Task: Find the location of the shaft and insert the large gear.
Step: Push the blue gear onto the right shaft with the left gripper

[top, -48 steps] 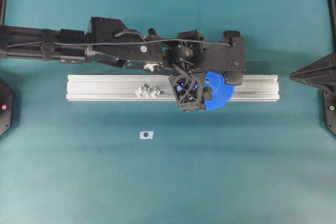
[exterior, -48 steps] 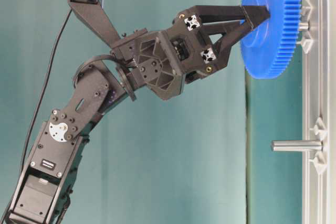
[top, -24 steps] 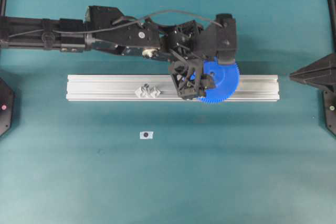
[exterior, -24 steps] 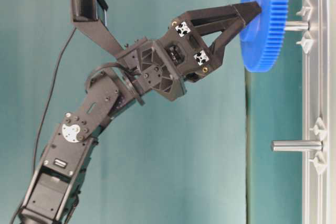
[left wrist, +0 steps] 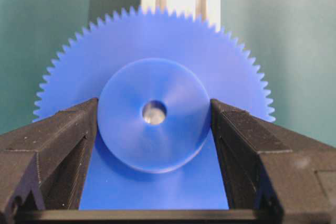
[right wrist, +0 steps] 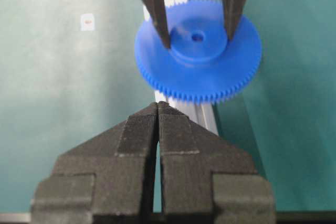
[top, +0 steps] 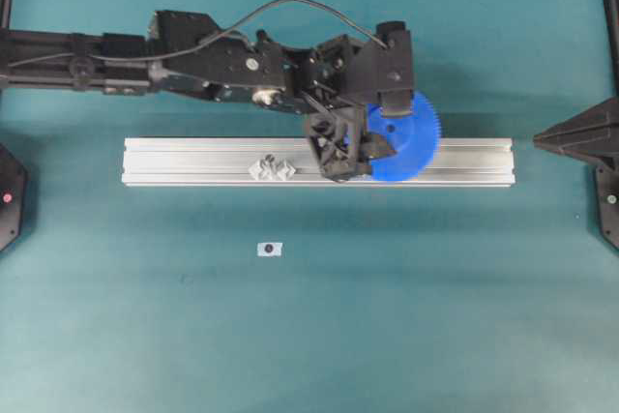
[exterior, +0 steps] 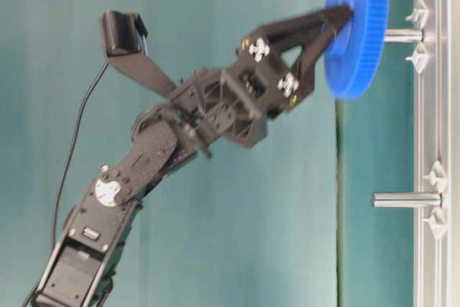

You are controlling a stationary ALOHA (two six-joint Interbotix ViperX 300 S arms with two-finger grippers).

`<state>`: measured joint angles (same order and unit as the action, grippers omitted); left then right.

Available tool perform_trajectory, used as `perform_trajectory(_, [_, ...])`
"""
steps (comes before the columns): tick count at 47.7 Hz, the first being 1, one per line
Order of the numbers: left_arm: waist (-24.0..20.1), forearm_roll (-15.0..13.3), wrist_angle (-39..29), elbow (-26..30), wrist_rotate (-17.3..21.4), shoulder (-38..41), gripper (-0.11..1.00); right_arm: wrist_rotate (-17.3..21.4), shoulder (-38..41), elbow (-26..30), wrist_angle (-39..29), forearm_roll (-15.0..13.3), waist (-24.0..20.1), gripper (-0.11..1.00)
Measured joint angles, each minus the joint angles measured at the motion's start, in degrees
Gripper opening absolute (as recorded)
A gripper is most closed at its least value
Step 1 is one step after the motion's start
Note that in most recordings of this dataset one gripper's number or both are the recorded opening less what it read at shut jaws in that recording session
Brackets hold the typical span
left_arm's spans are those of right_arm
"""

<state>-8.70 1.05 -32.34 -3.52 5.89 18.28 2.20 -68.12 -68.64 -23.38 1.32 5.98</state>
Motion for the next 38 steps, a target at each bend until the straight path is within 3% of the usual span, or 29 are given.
perform_trajectory(29, [0.62, 0.0, -1.49, 1.49, -0.09, 0.26, 0.72, 0.0, 0.09, -0.44, 1.05, 0.0, 0.18, 0.02])
perform_trajectory(38, [0.62, 0.0, -1.32, 2.11, 0.0, 0.53, 0.72, 2.9, 0.0, -1.14, 1.14, 0.0, 0.18, 0.02])
